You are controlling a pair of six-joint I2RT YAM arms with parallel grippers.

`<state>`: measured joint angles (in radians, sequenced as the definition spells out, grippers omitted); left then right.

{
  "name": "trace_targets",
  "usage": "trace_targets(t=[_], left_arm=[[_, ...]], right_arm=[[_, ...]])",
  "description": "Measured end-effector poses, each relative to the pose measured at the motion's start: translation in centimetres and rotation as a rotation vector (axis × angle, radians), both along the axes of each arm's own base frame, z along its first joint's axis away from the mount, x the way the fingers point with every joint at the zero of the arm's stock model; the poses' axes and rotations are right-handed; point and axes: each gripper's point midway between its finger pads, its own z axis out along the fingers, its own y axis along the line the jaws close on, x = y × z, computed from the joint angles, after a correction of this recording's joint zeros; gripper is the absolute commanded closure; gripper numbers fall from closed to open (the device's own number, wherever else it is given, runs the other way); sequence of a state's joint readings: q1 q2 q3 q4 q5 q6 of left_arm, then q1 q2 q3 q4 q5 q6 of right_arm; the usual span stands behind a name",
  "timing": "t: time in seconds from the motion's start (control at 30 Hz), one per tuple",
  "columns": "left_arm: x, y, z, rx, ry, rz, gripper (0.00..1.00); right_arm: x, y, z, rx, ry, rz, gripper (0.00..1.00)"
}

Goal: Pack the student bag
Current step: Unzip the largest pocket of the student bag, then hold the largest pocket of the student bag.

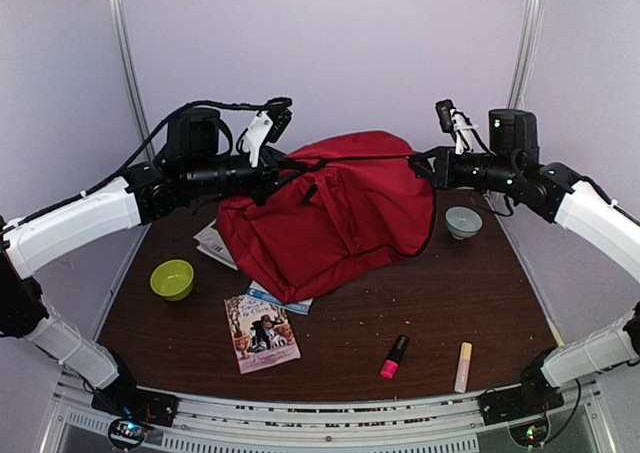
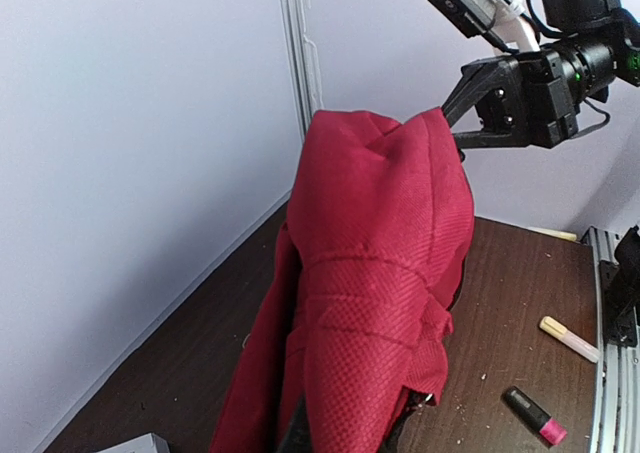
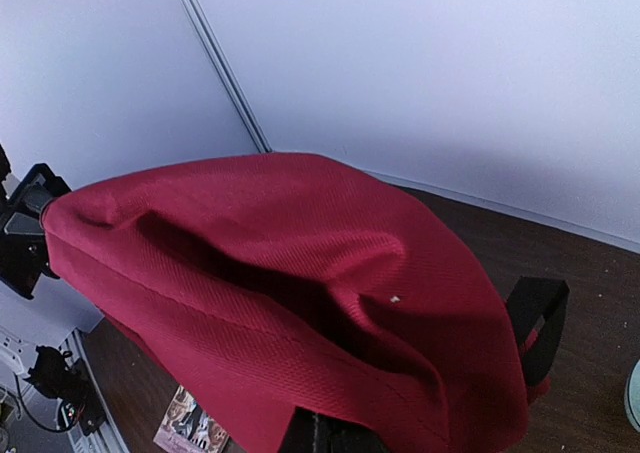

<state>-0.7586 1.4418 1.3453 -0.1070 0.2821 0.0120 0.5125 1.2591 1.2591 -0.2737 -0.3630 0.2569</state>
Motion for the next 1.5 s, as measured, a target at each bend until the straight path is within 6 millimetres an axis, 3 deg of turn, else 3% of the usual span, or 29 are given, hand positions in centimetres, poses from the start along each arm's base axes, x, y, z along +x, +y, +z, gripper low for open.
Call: trace_targets(t=[0.13,0.23,0.33,0.4,0.5,0.53,0.63,0.73,0.9,1.07,1.13,1.2,1.37,1.5], left_arm=[[-0.5,0.0,-0.2,0.008,-0.009,-0.019,1.00],[-1.1,0.1,-0.7,0.014,-0.008,-0.039,1.00],[-2.1,0.1,-1.4,0.022,-0.013,-0.089,0.96],[-2.8,-0.1,-1.7,0.024,-0.030,-0.132,0.82],[-3.6,-0.3,-2.0,0.040,-0.076,-0.183,0.41],[-3.9,-0.4,-2.0,0.051,-0.104,-0.200,0.31],[-5.6,-0.9,-1.4,0.067,-0.178,-0.270,0.15],[-7.6,-0.6,-0.1,0.057,-0.249,-0.344,0.05],[-9.6,0.6,4.1,-0.012,-0.343,-0.367,0.08],[-5.9,-0.9,8.9,-0.061,-0.310,-0.238,0.14],[-4.4,-2.1,9.7,-0.075,-0.290,-0.224,0.14],[-3.4,-3.3,9.0,-0.073,-0.246,-0.230,0.14],[-1.5,-6.5,4.3,-0.025,-0.097,-0.282,0.11],[-0.9,-7.8,0.8,0.013,0.002,-0.309,0.15]], right_arm=[[-0.5,-1.3,-1.4,-0.033,0.037,0.034,1.00],[-1.2,-1.1,-2.1,-0.055,0.056,0.082,1.00],[-1.7,-0.6,-1.3,-0.059,0.066,0.132,1.00],[-1.7,-0.5,0.0,-0.054,0.052,0.142,1.00],[-1.5,-0.2,4.3,-0.015,-0.026,0.155,1.00],[-1.5,-0.1,5.8,0.002,-0.059,0.160,1.00],[-2.1,0.5,9.0,0.043,-0.128,0.181,1.00],[-2.8,1.6,10.4,0.061,-0.159,0.214,1.00],[-3.6,4.0,9.9,0.059,-0.151,0.281,1.00],[-4.6,6.2,8.4,0.029,-0.128,0.345,1.00],[-5.0,6.6,8.4,0.026,-0.132,0.364,1.00],[-5.1,6.7,8.4,0.025,-0.136,0.372,1.00],[-5.2,6.8,8.0,0.020,-0.131,0.380,1.00],[-5.3,6.9,7.0,0.014,-0.110,0.392,1.00]])
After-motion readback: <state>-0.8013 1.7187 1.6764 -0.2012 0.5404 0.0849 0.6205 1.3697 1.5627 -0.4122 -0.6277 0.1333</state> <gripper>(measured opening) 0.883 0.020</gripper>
